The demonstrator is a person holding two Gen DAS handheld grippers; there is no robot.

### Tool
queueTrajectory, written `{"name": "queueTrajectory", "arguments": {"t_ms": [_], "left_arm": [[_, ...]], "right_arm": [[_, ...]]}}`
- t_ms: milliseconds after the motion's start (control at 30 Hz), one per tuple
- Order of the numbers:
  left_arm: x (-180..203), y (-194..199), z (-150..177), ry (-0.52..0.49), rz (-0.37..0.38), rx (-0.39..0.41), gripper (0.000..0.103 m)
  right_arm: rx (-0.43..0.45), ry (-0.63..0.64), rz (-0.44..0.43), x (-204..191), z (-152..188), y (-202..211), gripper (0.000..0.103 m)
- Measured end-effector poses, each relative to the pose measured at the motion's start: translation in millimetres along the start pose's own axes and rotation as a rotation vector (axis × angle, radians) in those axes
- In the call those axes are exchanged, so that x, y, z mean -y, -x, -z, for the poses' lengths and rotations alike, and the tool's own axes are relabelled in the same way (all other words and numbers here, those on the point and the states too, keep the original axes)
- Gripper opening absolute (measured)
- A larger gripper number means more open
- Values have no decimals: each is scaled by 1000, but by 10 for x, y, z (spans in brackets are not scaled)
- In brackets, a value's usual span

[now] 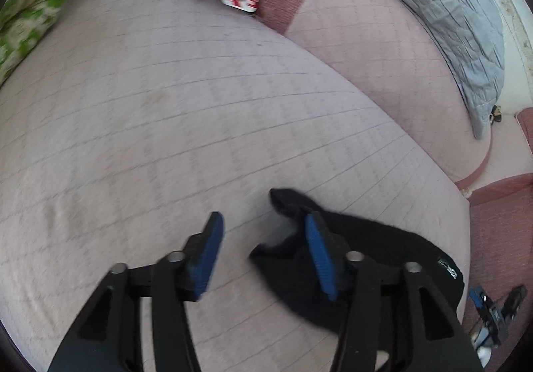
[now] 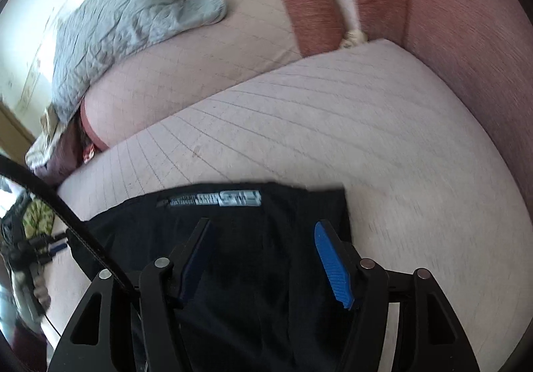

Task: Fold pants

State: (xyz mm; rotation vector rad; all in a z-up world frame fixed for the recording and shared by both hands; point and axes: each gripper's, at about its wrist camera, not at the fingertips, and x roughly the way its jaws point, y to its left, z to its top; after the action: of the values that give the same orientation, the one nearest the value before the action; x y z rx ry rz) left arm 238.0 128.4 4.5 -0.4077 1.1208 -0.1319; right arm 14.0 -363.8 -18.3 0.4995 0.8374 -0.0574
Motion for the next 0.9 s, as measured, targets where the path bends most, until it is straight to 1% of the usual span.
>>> {"name": "queueTrajectory", "arguments": {"t_ms": [33, 100, 133, 167, 267, 367, 433, 467, 500, 533, 567, 600, 633, 667, 700, 733, 767, 900], "left_arm": [[42, -112, -73, -14, 1, -27, 62], [84, -317, -163, -29, 13, -90, 62], [108, -389, -199, -34, 19, -110, 66], [134, -406, -207, -49, 30, -110, 74], [276, -485, -238, -105, 56, -130, 87], [437, -586, -278, -153, 78, -147, 90], [504, -593, -252, -163, 138, -168, 90], [533, -602, -233, -158, 172, -183, 84], [596, -631, -225, -164, 182, -187, 78], [669, -654, -202, -195, 168, -188, 54], [751, -680, -179, -243, 113, -184, 28], [837, -699, -137, -300, 45, -173, 26], [886, -685, -110, -324, 29, -157, 24], [910, -661, -91, -328, 29, -150, 19], [917, -623, -78, -326, 36, -147, 17], [932, -567, -62, -330, 34, -130, 17], [944, -482, -39, -344, 28, -106, 17], [934, -135, 75, -370, 25, -40, 16]], "right_arm": [[-13, 12, -3, -21, -82, -68, 72], [-39, 55, 1, -88, -244, -229, 72], [-54, 81, 8, -131, -324, -325, 72], [-65, 98, 8, -166, -369, -389, 72], [-127, 164, 4, -282, -476, -664, 72], [-203, 212, -23, -387, -470, -928, 72], [-243, 237, -27, -450, -429, -1061, 72], [-245, 256, -14, -504, -404, -1108, 76], [-236, 274, -5, -553, -383, -1122, 78], [-231, 289, -3, -601, -363, -1134, 79], [-232, 309, -1, -659, -328, -1153, 76], [-235, 332, 9, -708, -294, -1164, 68], [-234, 375, 25, -782, -241, -1162, 45], [-235, 382, 18, -816, -227, -1149, 22], [-231, 373, 24, -832, -221, -1109, 18], [-222, 363, 19, -830, -219, -1062, 12], [-213, 352, 11, -824, -211, -1011, 10], [-168, 347, 4, -883, -118, -728, 7]]}}
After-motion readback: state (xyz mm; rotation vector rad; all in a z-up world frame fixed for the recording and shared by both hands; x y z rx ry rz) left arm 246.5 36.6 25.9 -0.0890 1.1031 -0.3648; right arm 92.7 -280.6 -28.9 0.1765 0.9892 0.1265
